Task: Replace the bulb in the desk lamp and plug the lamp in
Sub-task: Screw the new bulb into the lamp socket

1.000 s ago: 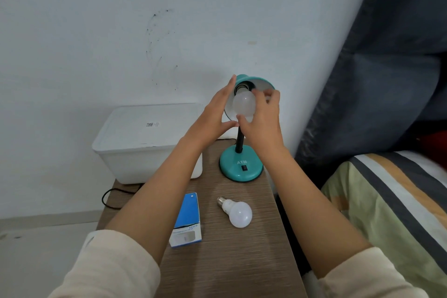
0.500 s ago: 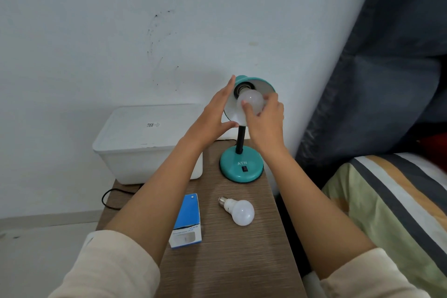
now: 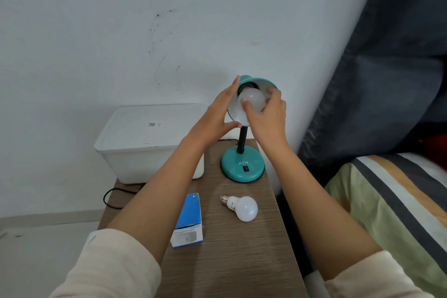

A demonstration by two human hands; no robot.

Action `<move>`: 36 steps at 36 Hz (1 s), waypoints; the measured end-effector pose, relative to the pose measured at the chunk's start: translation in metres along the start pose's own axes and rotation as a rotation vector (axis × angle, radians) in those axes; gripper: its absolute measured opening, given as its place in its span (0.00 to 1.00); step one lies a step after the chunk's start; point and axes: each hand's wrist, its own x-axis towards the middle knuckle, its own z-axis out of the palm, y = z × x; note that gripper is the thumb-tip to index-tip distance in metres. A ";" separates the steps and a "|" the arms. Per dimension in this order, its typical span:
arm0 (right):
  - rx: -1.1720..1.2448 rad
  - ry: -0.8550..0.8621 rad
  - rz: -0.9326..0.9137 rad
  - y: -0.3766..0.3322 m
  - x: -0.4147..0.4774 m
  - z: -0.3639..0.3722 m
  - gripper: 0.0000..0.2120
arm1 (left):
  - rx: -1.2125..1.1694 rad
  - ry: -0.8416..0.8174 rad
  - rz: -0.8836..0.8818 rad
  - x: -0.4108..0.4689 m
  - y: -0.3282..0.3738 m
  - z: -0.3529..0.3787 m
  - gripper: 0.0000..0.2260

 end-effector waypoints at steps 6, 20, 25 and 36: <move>-0.089 -0.007 -0.125 0.006 -0.003 0.006 0.25 | -0.002 0.013 0.005 -0.001 -0.002 -0.002 0.44; -0.225 -0.011 -0.247 0.008 -0.004 0.005 0.20 | -0.020 0.016 -0.012 -0.001 -0.002 -0.003 0.44; -0.201 -0.023 -0.199 0.007 -0.004 0.004 0.24 | -0.013 0.011 -0.001 -0.002 0.000 -0.002 0.42; -0.125 0.028 -0.078 0.007 0.001 0.004 0.26 | -0.003 -0.005 -0.001 0.000 -0.002 -0.002 0.44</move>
